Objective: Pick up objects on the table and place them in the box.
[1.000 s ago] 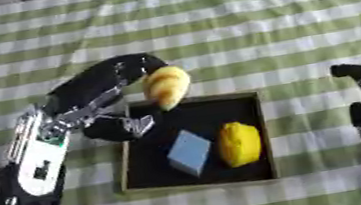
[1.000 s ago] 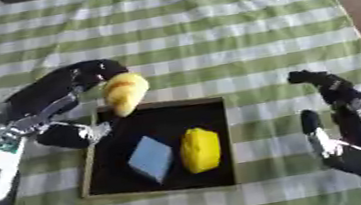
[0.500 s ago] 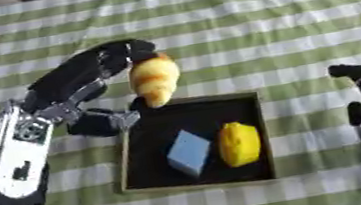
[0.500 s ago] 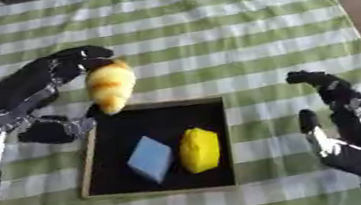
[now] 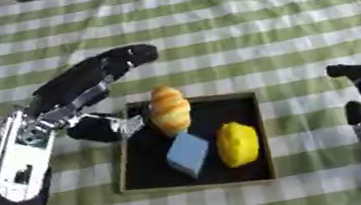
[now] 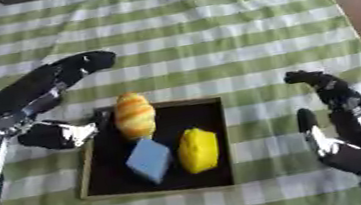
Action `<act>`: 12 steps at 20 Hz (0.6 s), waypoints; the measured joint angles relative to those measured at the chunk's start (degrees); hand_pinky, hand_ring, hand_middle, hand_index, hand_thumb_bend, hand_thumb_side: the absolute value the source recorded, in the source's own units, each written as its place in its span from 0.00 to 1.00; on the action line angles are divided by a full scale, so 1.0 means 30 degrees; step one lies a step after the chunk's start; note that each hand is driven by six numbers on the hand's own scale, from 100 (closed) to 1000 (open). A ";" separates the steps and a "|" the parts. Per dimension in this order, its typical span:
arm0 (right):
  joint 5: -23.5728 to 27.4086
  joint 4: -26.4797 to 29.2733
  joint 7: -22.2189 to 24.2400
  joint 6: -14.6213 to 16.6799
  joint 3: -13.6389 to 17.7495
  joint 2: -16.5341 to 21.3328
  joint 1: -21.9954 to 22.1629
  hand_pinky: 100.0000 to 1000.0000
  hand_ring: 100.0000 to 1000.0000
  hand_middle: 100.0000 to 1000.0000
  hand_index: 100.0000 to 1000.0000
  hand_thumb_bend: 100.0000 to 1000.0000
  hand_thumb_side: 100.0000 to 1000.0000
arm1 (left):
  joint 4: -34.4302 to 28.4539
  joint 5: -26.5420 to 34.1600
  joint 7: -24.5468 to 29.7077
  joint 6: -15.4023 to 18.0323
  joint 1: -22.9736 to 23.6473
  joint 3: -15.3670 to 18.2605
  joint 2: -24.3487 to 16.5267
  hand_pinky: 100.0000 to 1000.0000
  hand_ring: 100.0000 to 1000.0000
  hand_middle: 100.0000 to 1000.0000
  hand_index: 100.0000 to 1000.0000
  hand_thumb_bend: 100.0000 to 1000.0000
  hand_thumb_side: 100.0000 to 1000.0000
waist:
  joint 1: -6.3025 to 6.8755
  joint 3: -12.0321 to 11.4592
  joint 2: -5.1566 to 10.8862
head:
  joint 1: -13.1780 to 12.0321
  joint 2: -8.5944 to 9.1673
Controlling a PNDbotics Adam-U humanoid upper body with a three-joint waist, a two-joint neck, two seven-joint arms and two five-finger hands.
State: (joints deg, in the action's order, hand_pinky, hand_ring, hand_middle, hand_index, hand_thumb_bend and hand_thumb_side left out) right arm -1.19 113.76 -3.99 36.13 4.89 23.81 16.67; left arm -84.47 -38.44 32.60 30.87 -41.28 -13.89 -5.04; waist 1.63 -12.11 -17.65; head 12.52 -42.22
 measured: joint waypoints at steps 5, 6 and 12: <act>-0.0020 0.0000 -0.0026 0.0030 0.0000 -0.0011 0.0010 1.00 0.87 0.73 0.85 0.00 0.41 | 0.0000 0.0192 0.0000 0.0000 0.0049 0.0018 0.0000 1.00 1.00 0.93 1.00 0.00 0.72 | -0.0045 -0.0017 0.0000 | 0.0027 0.0006; -0.0027 0.0000 -0.0025 0.0029 0.0000 -0.0035 0.0015 1.00 0.87 0.73 0.85 0.00 0.41 | -0.0005 0.0217 -0.0001 0.0001 0.0090 0.0074 0.0000 1.00 1.00 0.92 1.00 0.00 0.69 | -0.0061 -0.0032 0.0000 | 0.0043 0.0008; -0.0048 0.0000 -0.0043 0.0108 0.0005 -0.0120 0.0081 1.00 0.87 0.73 0.85 0.00 0.41 | -0.0794 0.2337 -0.0355 0.0279 0.0205 0.1381 -0.0633 0.82 0.80 0.71 0.78 0.00 0.45 | -0.0066 -0.0103 0.0031 | 0.0072 0.0063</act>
State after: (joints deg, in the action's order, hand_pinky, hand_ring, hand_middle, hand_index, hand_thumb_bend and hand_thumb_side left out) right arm -1.33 113.76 -4.12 36.46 4.90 23.45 16.91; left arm -86.85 -31.43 31.54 31.71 -40.67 -9.75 -6.94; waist 1.43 -12.42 -17.55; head 12.73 -42.03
